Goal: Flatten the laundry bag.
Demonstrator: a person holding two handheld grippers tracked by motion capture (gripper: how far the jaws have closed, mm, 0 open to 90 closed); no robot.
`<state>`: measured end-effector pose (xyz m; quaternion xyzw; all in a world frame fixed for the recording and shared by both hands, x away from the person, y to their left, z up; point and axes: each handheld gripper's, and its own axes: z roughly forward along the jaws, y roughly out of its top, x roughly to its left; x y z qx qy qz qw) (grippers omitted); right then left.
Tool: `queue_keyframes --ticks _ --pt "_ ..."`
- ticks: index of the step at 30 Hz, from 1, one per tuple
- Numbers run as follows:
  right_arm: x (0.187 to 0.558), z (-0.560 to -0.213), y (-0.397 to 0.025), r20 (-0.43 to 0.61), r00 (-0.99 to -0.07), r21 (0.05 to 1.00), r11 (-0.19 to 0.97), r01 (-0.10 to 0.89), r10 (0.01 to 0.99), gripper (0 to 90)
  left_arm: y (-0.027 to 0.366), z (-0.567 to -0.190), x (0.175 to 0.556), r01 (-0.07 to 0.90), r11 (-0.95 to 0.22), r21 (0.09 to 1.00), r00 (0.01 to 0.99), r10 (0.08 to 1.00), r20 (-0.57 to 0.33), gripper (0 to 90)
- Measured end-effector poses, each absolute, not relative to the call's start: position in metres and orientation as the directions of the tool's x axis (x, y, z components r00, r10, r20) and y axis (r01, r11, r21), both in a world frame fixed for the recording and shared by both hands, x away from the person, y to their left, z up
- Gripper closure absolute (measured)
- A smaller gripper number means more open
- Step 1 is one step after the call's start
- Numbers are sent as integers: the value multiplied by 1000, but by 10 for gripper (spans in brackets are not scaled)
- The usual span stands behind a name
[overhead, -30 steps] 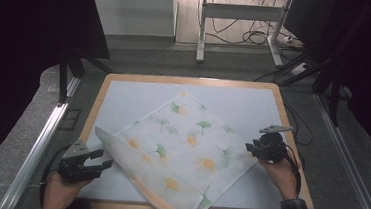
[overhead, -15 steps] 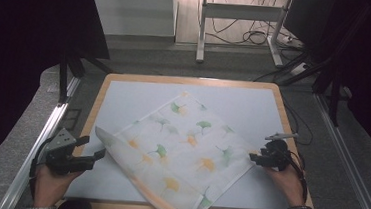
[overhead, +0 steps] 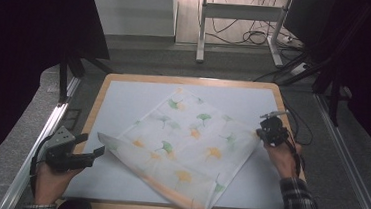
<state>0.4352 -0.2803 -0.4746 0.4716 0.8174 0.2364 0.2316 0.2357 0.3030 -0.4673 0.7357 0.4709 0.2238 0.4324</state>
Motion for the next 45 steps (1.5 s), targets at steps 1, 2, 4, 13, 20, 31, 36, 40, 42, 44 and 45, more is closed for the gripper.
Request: queue_keyframes --ticks 1,2,4,13,20,31,36,40,42,44,45 --pt "445 -471 -279 -158 -433 614 432 661 887 898 303 -468 236 500 -183 847 457 886 -79 207" --pt "455 -468 -277 -158 -420 622 421 660 894 898 303 -468 237 497 -179 849 457 886 -81 208" --pt "473 -465 -274 -151 -389 652 387 652 909 896 303 -469 239 500 -177 848 457 885 -85 212" --pt "457 -460 -259 -94 -484 665 416 620 870 579 318 -474 253 531 -159 832 418 904 -93 213" --pt "388 -488 -242 28 -671 602 523 603 741 672 306 -461 283 526 -178 832 426 902 -76 195" --pt "321 -496 -207 161 -800 600 586 545 578 664 290 -450 289 497 -212 842 460 887 -48 184" --pt "284 -487 -194 183 -843 624 603 497 506 632 303 -448 283 497 -182 848 439 896 -65 184" --pt "281 -481 -216 46 -725 619 550 561 687 562 308 -450 279 503 -179 846 434 898 -68 184" --pt "289 -483 -231 41 -645 629 481 610 763 524 309 -453 279 510 -184 841 436 897 -68 184" --pt "300 -487 -242 51 -566 629 413 658 823 469 308 -456 280 517 -185 835 436 897 -72 184" --pt "303 -489 -243 42 -554 632 407 659 831 427 307 -459 281 523 -186 832 439 895 -76 184"
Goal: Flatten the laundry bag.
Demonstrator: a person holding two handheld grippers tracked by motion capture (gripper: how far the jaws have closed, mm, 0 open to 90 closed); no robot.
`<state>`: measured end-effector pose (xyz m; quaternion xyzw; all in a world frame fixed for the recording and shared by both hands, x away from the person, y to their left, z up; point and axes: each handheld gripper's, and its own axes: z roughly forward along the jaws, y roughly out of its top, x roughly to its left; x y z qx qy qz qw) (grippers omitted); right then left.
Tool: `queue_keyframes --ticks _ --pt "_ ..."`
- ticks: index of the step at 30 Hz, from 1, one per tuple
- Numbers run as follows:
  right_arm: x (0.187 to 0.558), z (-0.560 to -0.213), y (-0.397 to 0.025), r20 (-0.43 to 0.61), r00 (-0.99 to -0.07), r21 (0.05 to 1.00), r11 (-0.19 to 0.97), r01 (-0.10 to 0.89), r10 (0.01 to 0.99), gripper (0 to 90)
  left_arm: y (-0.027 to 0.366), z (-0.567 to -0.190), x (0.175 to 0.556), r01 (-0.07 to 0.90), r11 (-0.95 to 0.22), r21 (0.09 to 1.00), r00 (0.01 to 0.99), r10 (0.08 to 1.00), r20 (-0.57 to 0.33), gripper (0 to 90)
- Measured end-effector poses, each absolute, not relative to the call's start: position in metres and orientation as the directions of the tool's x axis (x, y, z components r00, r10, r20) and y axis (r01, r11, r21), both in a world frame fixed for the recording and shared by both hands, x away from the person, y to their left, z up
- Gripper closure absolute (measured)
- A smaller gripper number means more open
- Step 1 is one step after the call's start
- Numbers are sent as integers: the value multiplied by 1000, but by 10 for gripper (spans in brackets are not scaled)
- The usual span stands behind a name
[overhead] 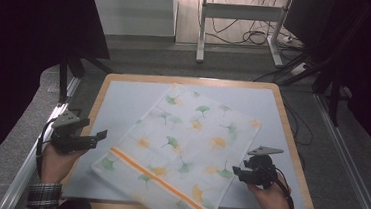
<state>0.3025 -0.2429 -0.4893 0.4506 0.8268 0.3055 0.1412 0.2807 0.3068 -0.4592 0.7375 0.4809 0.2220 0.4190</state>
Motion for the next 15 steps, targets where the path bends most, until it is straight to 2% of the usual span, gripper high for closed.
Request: queue_keyframes --ticks 5,7,12,15 --pt "320 -507 -234 21 -521 604 404 687 853 309 295 -483 287 546 -228 806 481 873 -78 163" --pt "323 -515 -227 -32 -517 577 438 689 856 306 291 -494 291 565 -238 790 492 866 -91 152" --pt "320 -514 -215 -54 -519 587 448 674 853 537 282 -506 296 591 -275 759 494 867 -71 101" --pt "321 -514 -213 -74 -529 592 465 658 845 838 279 -507 295 587 -278 760 501 863 -71 100"
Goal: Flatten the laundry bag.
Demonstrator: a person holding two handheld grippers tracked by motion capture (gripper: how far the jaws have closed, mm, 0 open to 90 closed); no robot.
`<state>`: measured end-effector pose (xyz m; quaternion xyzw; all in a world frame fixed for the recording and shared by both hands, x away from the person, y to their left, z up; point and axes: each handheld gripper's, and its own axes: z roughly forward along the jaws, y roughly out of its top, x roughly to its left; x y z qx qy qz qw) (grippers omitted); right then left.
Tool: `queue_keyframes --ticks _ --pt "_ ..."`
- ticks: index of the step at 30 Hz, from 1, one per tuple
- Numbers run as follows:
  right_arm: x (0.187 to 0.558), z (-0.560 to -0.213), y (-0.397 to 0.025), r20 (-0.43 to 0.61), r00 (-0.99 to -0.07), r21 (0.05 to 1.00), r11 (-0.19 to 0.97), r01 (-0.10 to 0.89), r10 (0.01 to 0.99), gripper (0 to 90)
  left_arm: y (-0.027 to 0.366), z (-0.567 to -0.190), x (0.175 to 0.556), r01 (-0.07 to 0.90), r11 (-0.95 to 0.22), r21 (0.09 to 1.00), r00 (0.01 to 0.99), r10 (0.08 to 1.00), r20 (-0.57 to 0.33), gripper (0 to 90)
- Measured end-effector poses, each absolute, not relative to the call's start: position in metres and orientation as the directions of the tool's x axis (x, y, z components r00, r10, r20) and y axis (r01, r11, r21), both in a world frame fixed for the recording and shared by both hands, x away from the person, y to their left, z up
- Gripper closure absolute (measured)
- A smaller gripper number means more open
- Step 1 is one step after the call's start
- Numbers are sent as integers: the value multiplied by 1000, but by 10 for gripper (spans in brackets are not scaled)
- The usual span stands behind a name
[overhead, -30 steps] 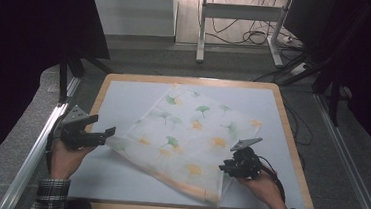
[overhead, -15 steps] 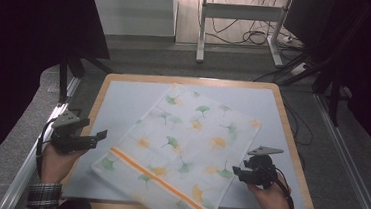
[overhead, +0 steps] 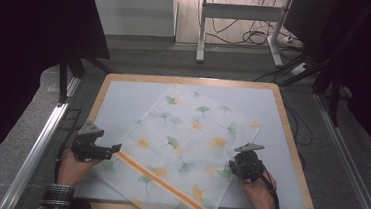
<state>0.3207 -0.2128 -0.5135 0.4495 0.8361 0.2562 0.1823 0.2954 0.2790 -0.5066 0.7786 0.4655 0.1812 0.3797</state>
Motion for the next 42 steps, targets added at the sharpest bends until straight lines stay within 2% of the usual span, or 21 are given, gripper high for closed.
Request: queue_keyframes --ticks 1,4,7,18,21,22,24,26,36,39,42 --pt "322 -514 -212 -71 -540 592 472 654 838 875 278 -507 295 586 -279 761 502 862 -70 100" --pt "324 -512 -211 -81 -563 581 498 643 822 897 278 -507 295 585 -280 761 500 863 -67 100" --pt "330 -511 -219 2 -561 583 455 673 828 898 280 -509 294 591 -276 758 499 863 -75 101" --pt "365 -505 -240 -85 -520 583 466 666 850 897 269 -514 295 598 -308 740 516 854 -61 154" --pt "376 -505 -242 -87 -516 586 463 665 852 896 263 -516 297 595 -320 737 529 847 -59 240" --pt "378 -505 -242 -92 -514 589 462 663 853 896 262 -516 297 596 -320 737 534 843 -65 287" --pt "383 -505 -241 -101 -511 593 464 658 854 895 259 -515 298 593 -313 742 535 842 -73 445" --pt "388 -504 -240 -111 -512 596 470 651 851 895 257 -515 300 598 -297 744 527 846 -86 518" --pt "403 -502 -242 -96 -510 634 447 631 855 877 239 -530 323 621 -323 714 522 850 -70 545" --pt "396 -491 -252 -35 -489 687 376 621 871 813 234 -534 330 629 -331 703 492 870 -30 552" --pt "390 -488 -261 20 -489 693 340 636 872 705 231 -541 336 652 -325 685 493 868 -56 506"
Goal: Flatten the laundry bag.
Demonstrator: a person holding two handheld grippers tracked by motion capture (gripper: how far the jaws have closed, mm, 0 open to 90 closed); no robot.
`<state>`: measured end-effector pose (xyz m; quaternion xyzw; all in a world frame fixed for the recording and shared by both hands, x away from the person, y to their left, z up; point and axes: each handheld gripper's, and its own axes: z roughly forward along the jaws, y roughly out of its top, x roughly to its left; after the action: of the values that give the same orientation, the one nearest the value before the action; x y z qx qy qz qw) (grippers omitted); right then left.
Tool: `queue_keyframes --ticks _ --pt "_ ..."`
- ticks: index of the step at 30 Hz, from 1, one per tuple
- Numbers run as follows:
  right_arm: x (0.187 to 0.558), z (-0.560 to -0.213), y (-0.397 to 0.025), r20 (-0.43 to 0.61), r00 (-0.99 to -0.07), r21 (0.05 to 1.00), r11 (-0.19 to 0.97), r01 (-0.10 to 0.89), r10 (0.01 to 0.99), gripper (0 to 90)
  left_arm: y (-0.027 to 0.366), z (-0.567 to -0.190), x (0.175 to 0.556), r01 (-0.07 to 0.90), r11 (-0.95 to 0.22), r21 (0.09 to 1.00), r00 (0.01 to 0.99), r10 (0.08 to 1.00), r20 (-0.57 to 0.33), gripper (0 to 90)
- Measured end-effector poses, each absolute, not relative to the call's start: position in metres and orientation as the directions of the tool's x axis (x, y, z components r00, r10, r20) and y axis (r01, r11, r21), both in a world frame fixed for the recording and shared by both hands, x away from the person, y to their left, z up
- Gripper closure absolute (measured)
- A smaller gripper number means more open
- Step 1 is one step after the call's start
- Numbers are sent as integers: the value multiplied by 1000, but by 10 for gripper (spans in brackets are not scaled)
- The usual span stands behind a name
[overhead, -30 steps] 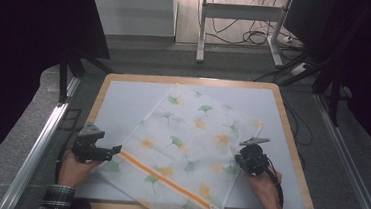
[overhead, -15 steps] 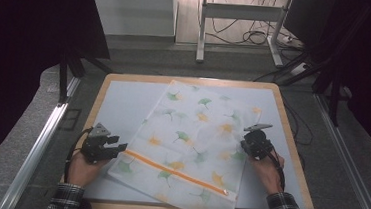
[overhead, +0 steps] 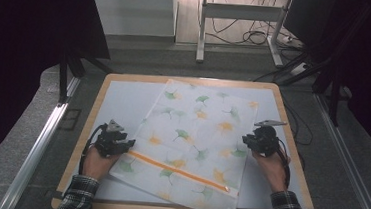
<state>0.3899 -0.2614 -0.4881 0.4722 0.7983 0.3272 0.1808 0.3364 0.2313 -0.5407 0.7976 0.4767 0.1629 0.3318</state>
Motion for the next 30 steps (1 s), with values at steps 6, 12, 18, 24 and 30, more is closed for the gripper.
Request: queue_keyframes --ticks 6,12,18,24,30 --pt "380 -500 -263 18 -504 630 382 676 863 577 225 -541 334 664 -324 674 493 868 -68 722" --pt "378 -510 -251 -17 -487 590 401 700 873 592 220 -540 331 652 -349 673 497 867 -32 893" --pt "377 -509 -245 -36 -472 587 401 703 881 885 219 -538 328 660 -360 659 503 864 -31 898" --pt "386 -508 -246 -21 -475 587 395 706 880 896 216 -533 313 655 -420 628 552 834 -19 898" --pt "403 -505 -241 -46 -487 603 413 682 872 896 214 -531 302 651 -444 616 576 817 -20 897"
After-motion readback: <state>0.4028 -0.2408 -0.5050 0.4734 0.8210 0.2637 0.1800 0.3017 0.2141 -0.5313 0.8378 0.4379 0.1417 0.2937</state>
